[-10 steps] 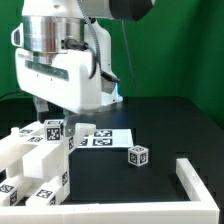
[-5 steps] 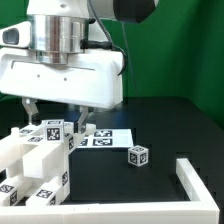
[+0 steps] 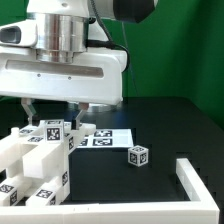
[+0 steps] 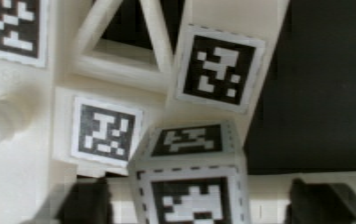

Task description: Assemble chair

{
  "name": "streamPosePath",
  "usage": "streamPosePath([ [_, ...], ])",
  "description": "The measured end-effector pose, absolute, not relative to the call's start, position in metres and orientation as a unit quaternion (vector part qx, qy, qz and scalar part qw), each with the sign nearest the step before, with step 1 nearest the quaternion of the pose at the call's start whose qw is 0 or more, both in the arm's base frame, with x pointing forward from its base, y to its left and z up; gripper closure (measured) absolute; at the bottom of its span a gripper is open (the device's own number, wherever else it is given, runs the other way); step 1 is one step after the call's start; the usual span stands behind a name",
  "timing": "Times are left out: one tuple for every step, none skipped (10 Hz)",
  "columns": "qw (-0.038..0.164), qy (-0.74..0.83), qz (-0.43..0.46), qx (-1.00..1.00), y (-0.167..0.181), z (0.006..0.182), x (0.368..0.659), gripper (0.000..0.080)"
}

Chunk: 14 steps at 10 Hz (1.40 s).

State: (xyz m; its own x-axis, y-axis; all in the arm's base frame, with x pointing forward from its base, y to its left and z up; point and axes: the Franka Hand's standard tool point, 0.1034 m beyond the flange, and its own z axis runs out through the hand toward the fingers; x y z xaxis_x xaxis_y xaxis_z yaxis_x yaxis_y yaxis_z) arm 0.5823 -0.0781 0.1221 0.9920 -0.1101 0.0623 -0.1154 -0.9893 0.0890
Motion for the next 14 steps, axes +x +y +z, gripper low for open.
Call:
streamPosePath([
  [0.047,-0.057,0.028,0.997,-0.0782,0.1215,0.5821,0.0412],
  [0.047,-0.057,0.028,0.997,-0.0783,0.1215,0.5821,0.0519],
  [0.046,-0.065,0.028,0.996,-0.0784,0.1214,0.5821,0.0519],
  [0.046,-0.071,0.029,0.996,-0.0784,0.1214,0.5820,0.0517],
  [0.046,-0.071,0.029,0.996,-0.0784,0.1214,0.5820,0.0517],
  [0.046,-0.073,0.029,0.996,-0.0786,0.1214,0.5820,0.0517],
  [0.043,-0.143,0.028,0.988,-0.0815,0.1222,0.5819,0.0517],
  [0.038,-0.220,0.033,0.974,-0.0860,0.1209,0.5813,0.0517],
  [0.030,-0.291,0.046,0.955,-0.0873,0.1203,0.5824,0.0517],
  [0.029,-0.343,0.054,0.937,-0.0863,0.1202,0.5832,0.0517],
  [0.026,-0.385,0.056,0.921,-0.0868,0.1203,0.5831,0.0517],
  [0.022,-0.424,0.056,0.904,-0.0874,0.1201,0.5830,0.0517],
  [0.019,-0.465,0.057,0.883,-0.0877,0.1200,0.5828,0.0517],
  [0.016,-0.508,0.056,0.860,-0.0877,0.1201,0.5825,0.0517],
])
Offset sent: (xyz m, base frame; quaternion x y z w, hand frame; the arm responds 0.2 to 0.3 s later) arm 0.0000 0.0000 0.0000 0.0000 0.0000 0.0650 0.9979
